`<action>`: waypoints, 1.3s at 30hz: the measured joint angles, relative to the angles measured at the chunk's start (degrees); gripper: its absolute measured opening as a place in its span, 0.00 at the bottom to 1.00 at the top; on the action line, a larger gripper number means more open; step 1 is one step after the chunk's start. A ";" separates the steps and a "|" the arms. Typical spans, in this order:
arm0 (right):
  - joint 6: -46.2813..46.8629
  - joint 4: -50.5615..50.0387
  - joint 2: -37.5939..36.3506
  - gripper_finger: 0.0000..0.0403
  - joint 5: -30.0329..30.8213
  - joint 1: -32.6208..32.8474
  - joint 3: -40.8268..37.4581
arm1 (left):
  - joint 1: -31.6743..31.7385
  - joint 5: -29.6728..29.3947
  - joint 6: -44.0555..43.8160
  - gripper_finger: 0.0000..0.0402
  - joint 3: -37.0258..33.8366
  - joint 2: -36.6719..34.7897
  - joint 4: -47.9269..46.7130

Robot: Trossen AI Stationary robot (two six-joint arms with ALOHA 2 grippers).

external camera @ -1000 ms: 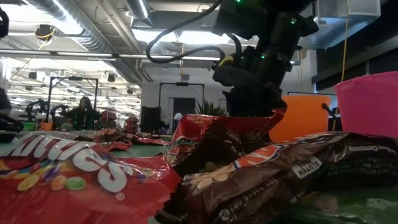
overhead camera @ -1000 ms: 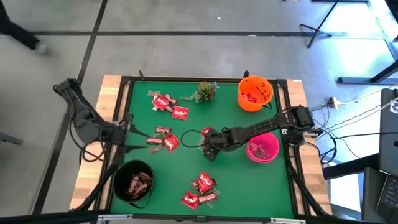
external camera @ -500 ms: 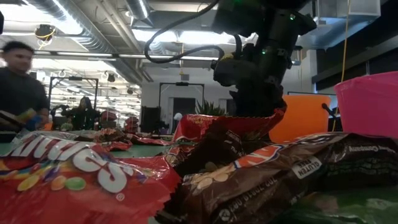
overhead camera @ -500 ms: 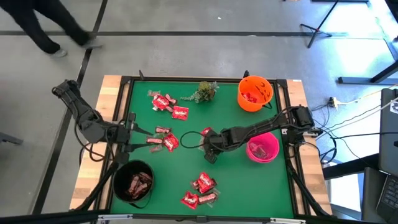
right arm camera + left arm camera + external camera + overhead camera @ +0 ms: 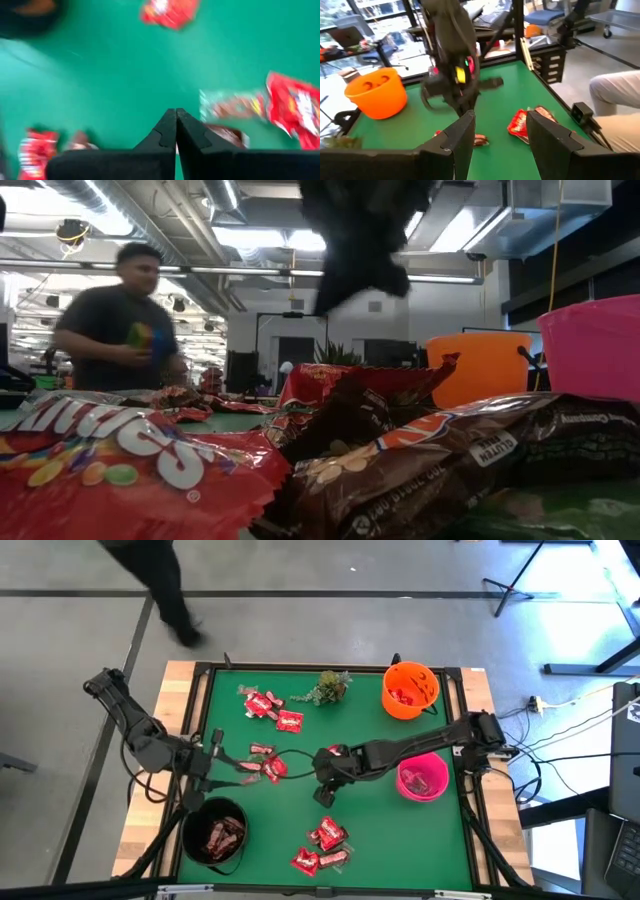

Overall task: Sort candy
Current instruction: Put the brown chocolate bar into the black bucket

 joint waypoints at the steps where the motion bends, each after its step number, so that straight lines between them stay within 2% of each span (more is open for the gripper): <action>1: -0.56 -0.05 -0.04 0.01 0.02 0.27 1.07 | 0.00 0.47 -0.02 0.41 0.00 0.35 -0.07; 5: -3.77 -0.99 -0.09 0.01 0.37 1.44 2.86 | 0.00 1.36 0.00 0.41 0.00 1.65 -0.11; 9: -5.29 -5.20 0.55 0.09 0.91 1.82 2.86 | 0.00 1.39 0.00 0.41 0.00 2.80 -0.10; 19: -2.08 -9.13 8.10 0.52 1.43 1.33 2.56 | 0.04 1.76 0.35 0.41 0.00 3.29 -0.08; 24: -0.81 -10.16 11.29 0.63 -0.10 1.12 2.57 | 0.04 1.78 0.44 0.41 0.00 3.29 -0.10; 27: -0.59 -11.43 12.11 0.63 0.07 1.12 2.67 | 0.04 1.76 0.46 0.41 0.00 3.29 -0.10; 30: -0.57 -11.75 12.11 0.58 0.15 1.17 2.43 | 0.04 1.76 0.46 0.41 0.00 3.29 -0.23; 34: -0.65 -11.94 12.11 0.44 0.27 1.20 2.52 | 0.04 1.75 0.46 0.41 0.00 3.29 -0.27; 39: -0.73 -11.92 12.09 0.22 -0.11 1.20 2.60 | 0.04 1.74 0.46 0.41 0.00 3.29 -0.27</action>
